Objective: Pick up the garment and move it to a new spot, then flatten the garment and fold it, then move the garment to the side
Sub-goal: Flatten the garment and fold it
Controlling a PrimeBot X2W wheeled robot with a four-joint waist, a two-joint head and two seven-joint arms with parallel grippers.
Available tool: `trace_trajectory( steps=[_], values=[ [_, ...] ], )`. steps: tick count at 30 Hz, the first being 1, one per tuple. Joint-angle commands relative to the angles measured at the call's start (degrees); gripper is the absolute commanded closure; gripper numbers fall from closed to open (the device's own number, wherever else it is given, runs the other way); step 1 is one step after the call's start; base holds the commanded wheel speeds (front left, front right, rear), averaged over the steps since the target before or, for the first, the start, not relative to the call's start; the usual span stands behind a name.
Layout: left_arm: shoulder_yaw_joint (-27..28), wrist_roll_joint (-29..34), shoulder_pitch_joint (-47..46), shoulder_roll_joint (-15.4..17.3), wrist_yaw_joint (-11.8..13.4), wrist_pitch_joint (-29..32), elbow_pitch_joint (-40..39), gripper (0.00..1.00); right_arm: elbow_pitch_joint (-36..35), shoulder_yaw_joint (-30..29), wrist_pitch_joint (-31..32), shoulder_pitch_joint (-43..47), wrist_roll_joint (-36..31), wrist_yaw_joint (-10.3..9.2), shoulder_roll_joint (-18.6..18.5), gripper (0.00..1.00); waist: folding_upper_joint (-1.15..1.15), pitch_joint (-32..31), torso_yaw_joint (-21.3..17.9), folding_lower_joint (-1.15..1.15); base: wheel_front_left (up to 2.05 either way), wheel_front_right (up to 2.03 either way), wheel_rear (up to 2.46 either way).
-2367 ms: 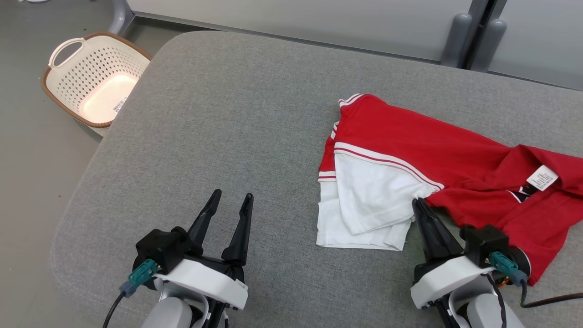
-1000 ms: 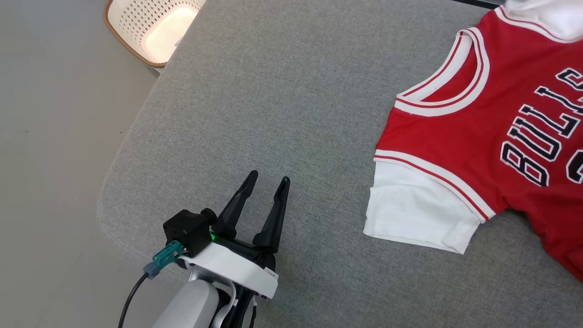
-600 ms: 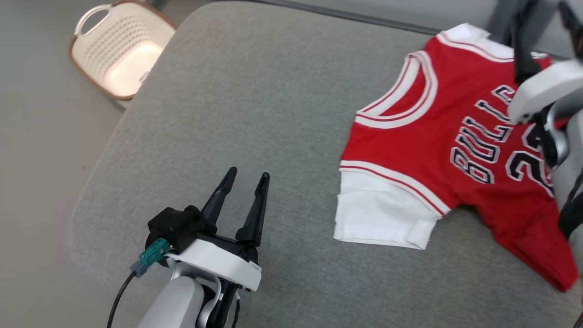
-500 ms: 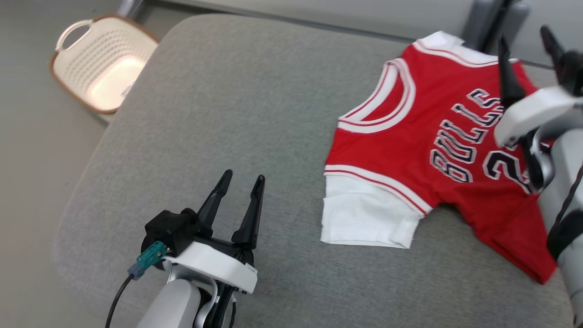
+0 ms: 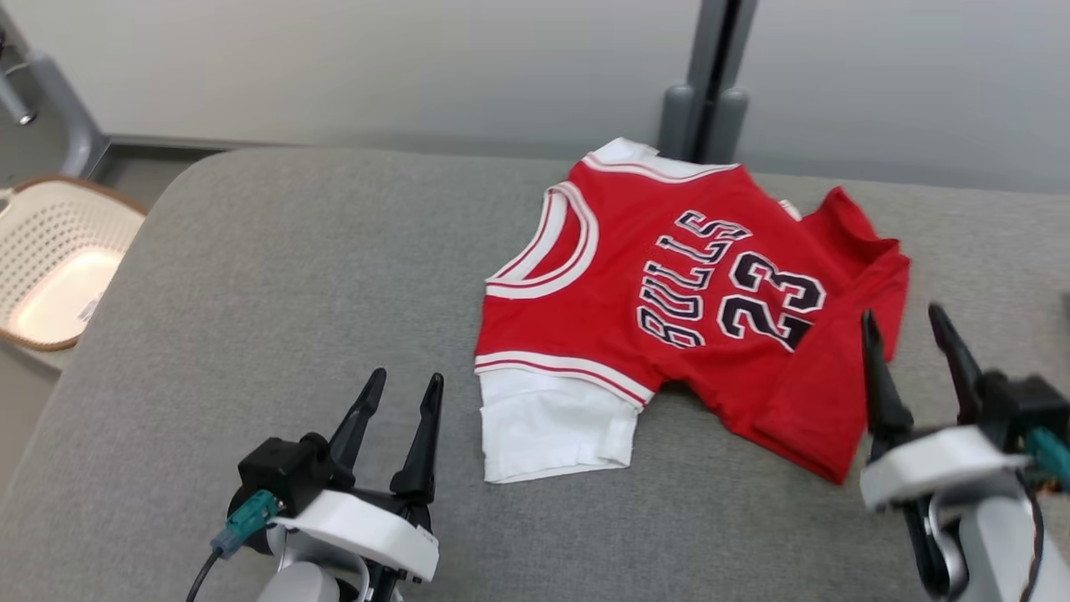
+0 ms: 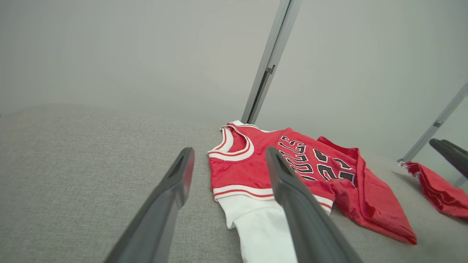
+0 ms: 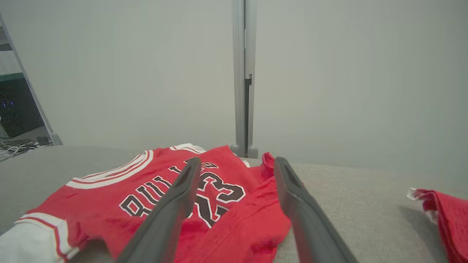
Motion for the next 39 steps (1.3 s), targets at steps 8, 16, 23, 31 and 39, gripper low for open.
trace_trajectory(
  steps=[8,16,23,31,39],
  values=[
    [-0.3,0.7,1.2,0.2,-0.5,0.0,1.0,0.00,-10.6,-3.2,0.1,13.3,-2.9,-0.11,4.5,0.00,0.00,-1.6,-3.4,0.00,0.00,0.00,0.00],
    [-1.1,0.4,0.3,0.2,-0.8,0.0,1.1,0.00,-12.2,-1.4,1.8,14.3,-5.4,-0.11,5.3,0.00,0.00,-0.3,-2.0,0.00,0.00,0.00,0.00],
    [-2.2,-0.4,-0.8,0.2,-0.7,0.0,1.0,0.00,-7.1,1.4,3.3,11.9,-7.8,-0.11,4.9,0.00,0.00,1.5,0.8,0.00,0.00,0.00,0.00],
    [-3.3,-1.4,-1.3,0.2,-0.7,0.0,1.1,0.00,0.5,0.9,5.0,9.1,-8.6,-0.11,4.5,0.00,0.00,3.5,4.0,0.00,0.00,0.00,0.00],
    [-3.4,-1.7,-2.0,0.2,-0.8,0.0,1.1,0.00,3.3,-1.4,4.2,7.8,-8.2,-0.11,4.7,0.00,0.00,4.9,5.8,0.00,0.00,0.00,0.00]
  ],
)
